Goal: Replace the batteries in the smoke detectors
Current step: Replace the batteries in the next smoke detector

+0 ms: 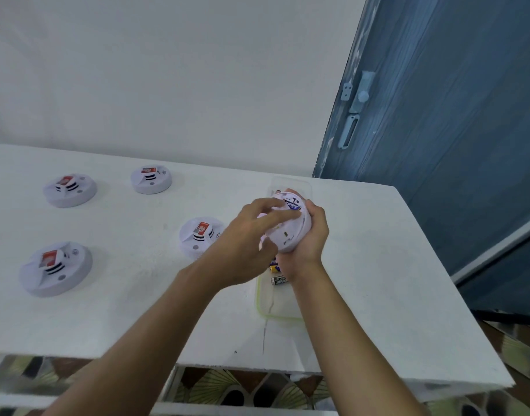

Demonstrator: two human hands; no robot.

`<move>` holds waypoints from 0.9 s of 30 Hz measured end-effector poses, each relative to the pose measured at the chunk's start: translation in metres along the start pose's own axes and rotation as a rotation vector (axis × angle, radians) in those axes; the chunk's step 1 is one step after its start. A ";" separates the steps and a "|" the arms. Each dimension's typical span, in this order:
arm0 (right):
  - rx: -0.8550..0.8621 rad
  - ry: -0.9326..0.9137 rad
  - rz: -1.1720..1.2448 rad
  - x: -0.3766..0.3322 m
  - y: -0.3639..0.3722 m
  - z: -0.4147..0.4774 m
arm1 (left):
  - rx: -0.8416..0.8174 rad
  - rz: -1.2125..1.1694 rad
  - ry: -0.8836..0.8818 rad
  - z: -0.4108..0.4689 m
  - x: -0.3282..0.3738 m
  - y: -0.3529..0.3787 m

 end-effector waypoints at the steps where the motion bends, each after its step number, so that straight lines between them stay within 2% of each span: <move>1: 0.002 -0.029 -0.016 0.001 -0.001 0.001 | 0.022 -0.041 -0.028 0.000 0.001 0.001; 3: -0.002 -0.091 -0.048 0.003 -0.002 0.001 | 0.113 -0.147 -0.136 -0.001 0.006 0.005; 7: -0.023 -0.260 -0.157 0.008 0.000 -0.001 | 0.247 -0.584 -0.544 0.003 0.017 0.008; 9: -0.060 -0.357 -0.229 0.010 -0.001 -0.002 | 0.297 -0.672 -0.632 0.005 0.019 0.009; 13: -0.103 -0.474 -0.365 0.006 -0.004 -0.002 | 0.215 -0.810 -0.759 0.008 0.013 0.012; 17: -0.119 -0.546 -0.515 0.004 -0.008 -0.002 | 0.080 -0.989 -0.849 0.009 0.007 0.011; 21: -0.129 -0.548 -0.518 0.005 -0.010 -0.002 | 0.047 -1.095 -0.924 0.009 0.002 0.011; 24: -0.128 -0.501 -0.427 0.005 -0.008 0.000 | 0.082 -1.142 -0.916 0.007 0.003 0.012; 27: -0.111 -0.415 -0.286 0.003 -0.003 0.001 | 0.209 -1.046 -0.831 0.004 0.006 0.011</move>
Point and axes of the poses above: each hand's wrist, its own z-axis towards the middle knuckle, its own y-axis out of the palm, x = y × z, the point moved 1 cm from there along z, towards the middle knuckle, and after that the axes turned 8 degrees about z, right-handed, at the moved point
